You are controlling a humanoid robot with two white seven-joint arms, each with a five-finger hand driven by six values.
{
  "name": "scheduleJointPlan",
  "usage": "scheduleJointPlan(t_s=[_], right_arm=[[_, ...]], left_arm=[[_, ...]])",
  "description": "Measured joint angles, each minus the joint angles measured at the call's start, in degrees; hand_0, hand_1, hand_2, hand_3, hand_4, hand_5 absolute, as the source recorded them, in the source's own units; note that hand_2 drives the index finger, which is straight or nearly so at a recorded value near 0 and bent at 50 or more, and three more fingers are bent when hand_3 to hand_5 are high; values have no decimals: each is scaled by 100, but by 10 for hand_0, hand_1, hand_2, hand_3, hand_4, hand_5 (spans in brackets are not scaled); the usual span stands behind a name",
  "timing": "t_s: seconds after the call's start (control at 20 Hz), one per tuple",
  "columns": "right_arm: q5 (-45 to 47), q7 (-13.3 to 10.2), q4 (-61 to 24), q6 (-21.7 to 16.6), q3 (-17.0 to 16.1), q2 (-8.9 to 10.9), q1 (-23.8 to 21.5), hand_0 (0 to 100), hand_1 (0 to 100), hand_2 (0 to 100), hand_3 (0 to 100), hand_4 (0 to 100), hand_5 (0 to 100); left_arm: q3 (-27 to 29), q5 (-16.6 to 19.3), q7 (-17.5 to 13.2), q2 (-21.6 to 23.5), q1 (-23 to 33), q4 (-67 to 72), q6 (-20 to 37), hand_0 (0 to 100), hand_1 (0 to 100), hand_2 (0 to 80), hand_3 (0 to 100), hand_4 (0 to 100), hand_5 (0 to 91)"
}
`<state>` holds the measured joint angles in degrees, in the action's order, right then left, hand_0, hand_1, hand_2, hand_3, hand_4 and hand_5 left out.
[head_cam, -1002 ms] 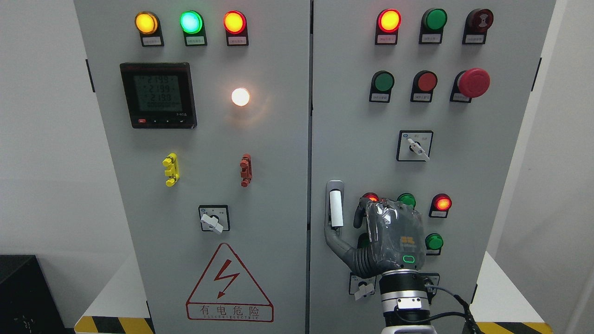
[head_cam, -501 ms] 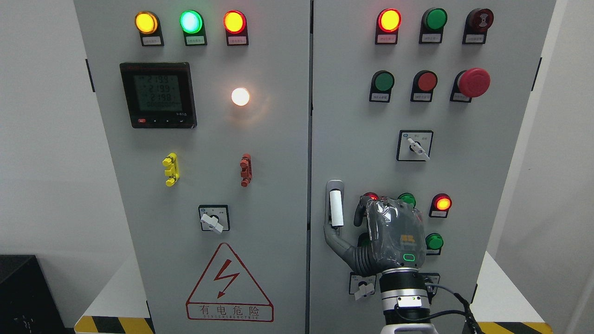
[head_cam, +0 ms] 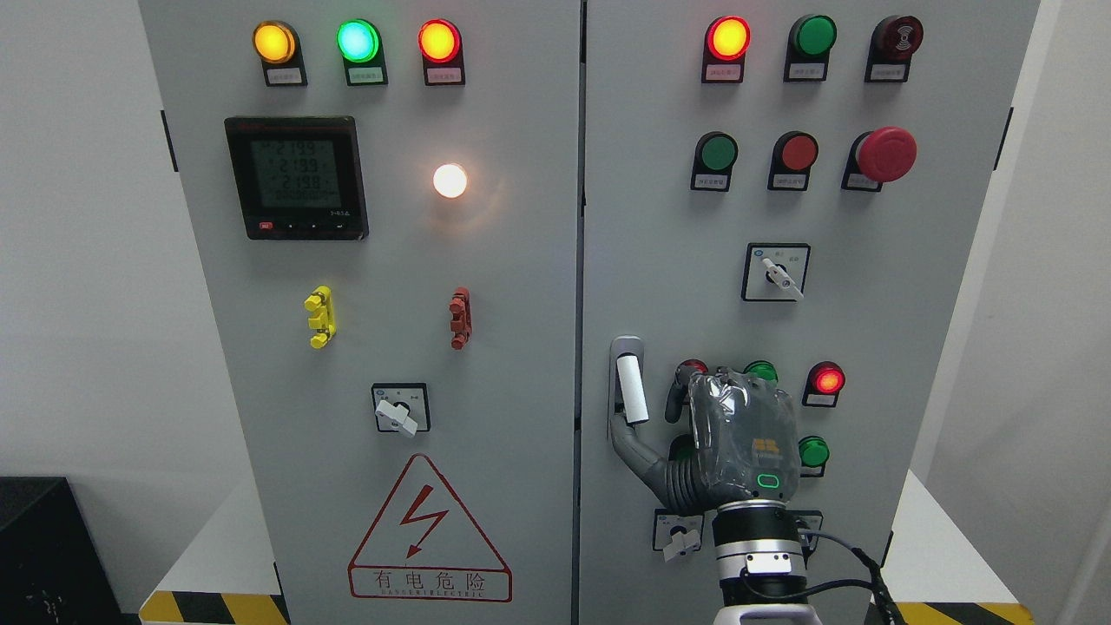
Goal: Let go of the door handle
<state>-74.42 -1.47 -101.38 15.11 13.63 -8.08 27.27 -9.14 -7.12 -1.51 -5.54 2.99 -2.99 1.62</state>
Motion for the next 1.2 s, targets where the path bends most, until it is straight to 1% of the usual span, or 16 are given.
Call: scheduleJointPlan(t_s=[0.6,1.2], right_arm=[[5,-15,-5,18,-55,0,-13,243,489,732,997,805,732],[11,-34,-24,10,-110,0,-23,245,491,730,997,805,731]], left_arm=[[0,0,0,0,0,0,0,0,0,48,108,5,0],[0,0,2,0,0,0,-1,0,0,48,107,7,0]])
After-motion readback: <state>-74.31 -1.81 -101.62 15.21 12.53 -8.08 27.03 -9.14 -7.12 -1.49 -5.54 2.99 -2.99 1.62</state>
